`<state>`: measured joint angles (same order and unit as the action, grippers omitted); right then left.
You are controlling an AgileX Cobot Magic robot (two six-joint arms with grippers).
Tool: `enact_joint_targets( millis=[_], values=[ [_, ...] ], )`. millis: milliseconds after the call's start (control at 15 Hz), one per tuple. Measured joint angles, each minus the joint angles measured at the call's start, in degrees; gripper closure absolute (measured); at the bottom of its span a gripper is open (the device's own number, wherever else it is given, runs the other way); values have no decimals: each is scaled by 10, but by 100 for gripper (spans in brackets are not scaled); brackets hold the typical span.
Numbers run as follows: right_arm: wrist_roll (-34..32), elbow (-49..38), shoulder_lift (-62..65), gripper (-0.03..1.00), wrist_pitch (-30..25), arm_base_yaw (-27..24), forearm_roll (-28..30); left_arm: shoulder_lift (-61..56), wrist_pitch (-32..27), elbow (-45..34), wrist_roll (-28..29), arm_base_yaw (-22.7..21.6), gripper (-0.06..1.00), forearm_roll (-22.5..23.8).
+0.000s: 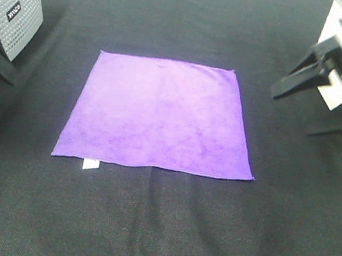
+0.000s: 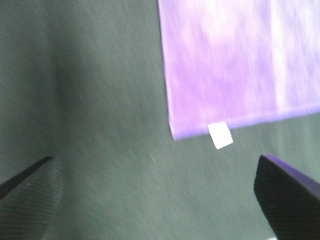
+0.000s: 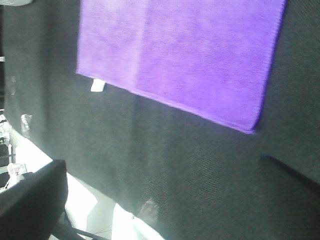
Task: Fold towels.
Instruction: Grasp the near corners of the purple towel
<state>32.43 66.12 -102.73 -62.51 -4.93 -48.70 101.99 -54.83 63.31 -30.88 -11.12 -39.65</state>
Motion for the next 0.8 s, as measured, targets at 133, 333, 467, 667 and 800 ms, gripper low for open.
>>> enact_joint_targets(
  millis=[133, 333, 467, 667, 800],
  values=[
    [5, 0, -37, 1, 19, 0, 0, 34, 2, 0, -21, 0, -2, -17],
    [10, 0, -69, 1, 34, 0, 0, 63, 11, 0, -45, 4, -2, -40],
    [16, 0, -93, 1, 42, 0, 0, 85, 25, 0, -60, 19, -2, -44],
    [27, 0, -102, 1, 58, 0, 0, 107, 40, 0, -72, 38, -2, -46],
    [30, 0, -104, 1, 77, 0, -1, 107, 58, 0, -73, 38, -2, -73]
  ],
)
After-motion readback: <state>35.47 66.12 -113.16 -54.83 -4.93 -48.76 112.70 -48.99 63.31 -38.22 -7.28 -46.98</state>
